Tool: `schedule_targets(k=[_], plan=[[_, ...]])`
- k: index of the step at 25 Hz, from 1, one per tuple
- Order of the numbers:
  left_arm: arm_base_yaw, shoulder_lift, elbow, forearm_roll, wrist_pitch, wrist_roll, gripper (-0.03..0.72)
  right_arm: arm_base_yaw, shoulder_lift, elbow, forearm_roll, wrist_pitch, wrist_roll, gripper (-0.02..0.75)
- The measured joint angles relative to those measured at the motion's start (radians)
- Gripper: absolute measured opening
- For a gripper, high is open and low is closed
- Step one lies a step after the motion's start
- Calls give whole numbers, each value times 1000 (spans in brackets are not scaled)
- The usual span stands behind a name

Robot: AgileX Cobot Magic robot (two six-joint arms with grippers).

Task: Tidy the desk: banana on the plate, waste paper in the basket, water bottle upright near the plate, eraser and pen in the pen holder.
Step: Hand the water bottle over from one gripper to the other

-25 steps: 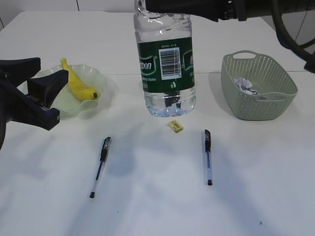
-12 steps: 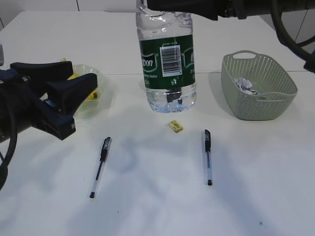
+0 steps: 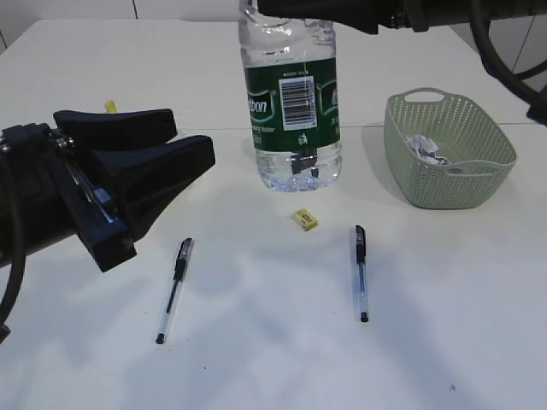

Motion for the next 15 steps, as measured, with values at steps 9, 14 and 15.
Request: schedule_targets(k=[9,14,15], plan=[[0,3,-77,211,-28,-241,581,0,0,0,0,49,0,380],[0,31,-141,295,-10,-361,585,0,0,0,0,86,0,380],[0,34,-146,299,-10,-373,585,0,0,0,0,94,0,380]])
